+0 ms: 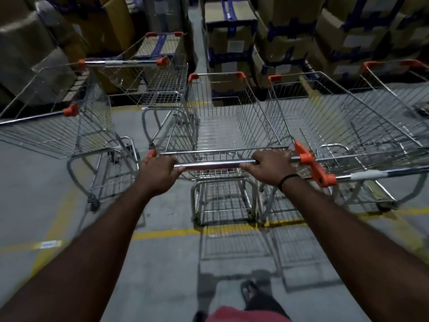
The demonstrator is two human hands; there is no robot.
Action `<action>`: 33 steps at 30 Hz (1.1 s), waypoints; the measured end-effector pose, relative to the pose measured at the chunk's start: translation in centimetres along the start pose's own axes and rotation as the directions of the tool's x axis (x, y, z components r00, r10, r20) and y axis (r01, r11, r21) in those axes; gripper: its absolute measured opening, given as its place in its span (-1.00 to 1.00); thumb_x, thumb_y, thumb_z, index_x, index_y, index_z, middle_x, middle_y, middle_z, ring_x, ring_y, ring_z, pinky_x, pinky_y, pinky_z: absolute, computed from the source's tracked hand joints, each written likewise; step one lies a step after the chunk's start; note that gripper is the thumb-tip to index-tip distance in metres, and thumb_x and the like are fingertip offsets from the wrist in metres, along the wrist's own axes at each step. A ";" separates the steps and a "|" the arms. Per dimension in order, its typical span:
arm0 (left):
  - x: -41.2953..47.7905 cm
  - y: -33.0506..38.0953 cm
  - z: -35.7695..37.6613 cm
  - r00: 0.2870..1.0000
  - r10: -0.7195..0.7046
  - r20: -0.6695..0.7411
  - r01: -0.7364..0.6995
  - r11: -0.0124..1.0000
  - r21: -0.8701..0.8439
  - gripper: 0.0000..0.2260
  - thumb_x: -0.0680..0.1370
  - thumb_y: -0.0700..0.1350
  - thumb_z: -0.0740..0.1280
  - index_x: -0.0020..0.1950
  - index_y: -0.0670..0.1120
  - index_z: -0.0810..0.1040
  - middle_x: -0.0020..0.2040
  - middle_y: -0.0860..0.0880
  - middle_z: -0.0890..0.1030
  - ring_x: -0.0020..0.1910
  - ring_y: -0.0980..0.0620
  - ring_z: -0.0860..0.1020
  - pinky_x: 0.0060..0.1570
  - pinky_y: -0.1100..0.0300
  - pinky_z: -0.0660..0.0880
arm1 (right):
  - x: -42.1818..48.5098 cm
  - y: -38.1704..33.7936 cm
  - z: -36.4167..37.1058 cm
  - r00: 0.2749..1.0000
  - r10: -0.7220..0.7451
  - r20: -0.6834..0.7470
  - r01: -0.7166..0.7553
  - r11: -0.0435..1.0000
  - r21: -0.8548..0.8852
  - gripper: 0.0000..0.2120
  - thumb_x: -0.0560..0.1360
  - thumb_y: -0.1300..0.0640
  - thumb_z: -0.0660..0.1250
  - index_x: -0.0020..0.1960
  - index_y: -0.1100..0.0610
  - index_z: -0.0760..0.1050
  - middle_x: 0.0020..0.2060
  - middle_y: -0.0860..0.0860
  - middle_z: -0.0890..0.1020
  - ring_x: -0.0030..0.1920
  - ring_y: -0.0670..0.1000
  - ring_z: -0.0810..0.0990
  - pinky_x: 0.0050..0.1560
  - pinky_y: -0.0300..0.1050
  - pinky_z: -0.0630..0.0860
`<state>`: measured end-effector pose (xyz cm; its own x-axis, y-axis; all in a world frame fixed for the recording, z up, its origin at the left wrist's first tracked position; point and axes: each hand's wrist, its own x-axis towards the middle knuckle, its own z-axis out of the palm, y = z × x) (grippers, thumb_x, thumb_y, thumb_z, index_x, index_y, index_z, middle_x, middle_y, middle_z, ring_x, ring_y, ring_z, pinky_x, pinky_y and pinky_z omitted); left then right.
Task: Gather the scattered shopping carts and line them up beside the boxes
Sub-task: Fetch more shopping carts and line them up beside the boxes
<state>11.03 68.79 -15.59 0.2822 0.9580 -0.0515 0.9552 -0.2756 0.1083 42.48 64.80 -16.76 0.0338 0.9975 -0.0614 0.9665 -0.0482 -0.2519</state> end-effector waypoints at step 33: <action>-4.1 0.5 0.7 0.998 -0.052 -0.031 0.050 0.998 -0.049 -0.57 0.64 0.27 0.13 0.11 -0.03 0.59 0.14 -0.10 0.65 0.37 -0.21 0.42 0.42 -0.15 0.14 | -3.2 -0.1 0.6 1.000 -0.016 0.008 0.016 1.000 0.001 -0.54 0.54 -0.41 0.12 -0.16 -0.03 0.42 -0.10 -0.05 0.56 0.16 0.11 0.49 0.38 0.28 0.17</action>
<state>10.39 64.68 -16.07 0.2294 0.9730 -0.0259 0.9626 -0.2228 0.1542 42.10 61.62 -17.13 0.0158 0.9977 -0.0654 0.9668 -0.0320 -0.2536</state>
